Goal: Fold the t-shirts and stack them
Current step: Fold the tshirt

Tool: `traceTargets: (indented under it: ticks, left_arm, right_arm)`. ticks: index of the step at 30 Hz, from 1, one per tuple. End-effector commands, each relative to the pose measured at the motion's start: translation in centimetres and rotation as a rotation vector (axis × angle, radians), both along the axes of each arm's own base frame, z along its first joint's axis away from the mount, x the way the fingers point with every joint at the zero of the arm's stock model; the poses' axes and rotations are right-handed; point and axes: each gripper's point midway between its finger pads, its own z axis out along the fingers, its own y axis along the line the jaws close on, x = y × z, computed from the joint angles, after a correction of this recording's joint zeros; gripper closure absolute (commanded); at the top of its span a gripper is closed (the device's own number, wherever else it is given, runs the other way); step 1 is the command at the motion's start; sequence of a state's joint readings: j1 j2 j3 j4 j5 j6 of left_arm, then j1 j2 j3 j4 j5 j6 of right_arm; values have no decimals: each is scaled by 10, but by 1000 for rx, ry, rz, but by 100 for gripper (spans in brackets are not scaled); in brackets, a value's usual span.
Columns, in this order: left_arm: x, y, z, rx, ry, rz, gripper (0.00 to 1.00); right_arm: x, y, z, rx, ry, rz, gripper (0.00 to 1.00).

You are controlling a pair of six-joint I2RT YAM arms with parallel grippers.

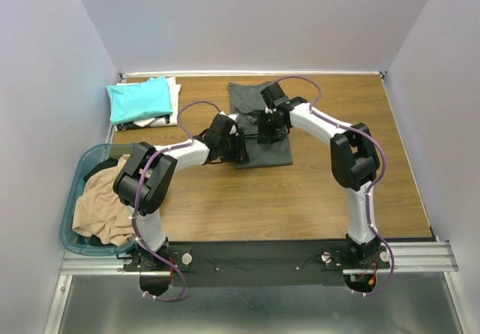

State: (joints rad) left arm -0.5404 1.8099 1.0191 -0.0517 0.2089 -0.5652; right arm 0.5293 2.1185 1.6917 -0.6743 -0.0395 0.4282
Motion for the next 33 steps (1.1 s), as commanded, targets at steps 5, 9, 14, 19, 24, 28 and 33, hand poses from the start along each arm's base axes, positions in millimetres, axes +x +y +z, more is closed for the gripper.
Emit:
traceTargets:
  ticks: [5,9,14,19,24,28,33]
  left_arm:
    - [-32,29,-48,157,110,7,46]
    - [-40,36,-55,186,125,0,46]
    - [-50,42,-63,208,145,-7,46]
    - [-59,46,-66,220,154,-16,46]
    - [-69,50,-71,230,173,-20,46]
    - [-74,52,-70,231,175,-23,46]
    - [-81,54,-68,227,176,-24,46]
  right_arm:
    - [23,-3,-31,-76,-16,-43,41]
    - [43,-2,-29,-96,-61,-84,41]
    - [74,-4,-17,-132,-153,-131,41]
    - [99,-5,-14,-148,-204,-158,40]
    - [122,-10,-1,-138,-256,-194,38]
    - [143,-18,19,-90,-294,-236,38]
    - [153,-22,46,-34,-327,-243,37]
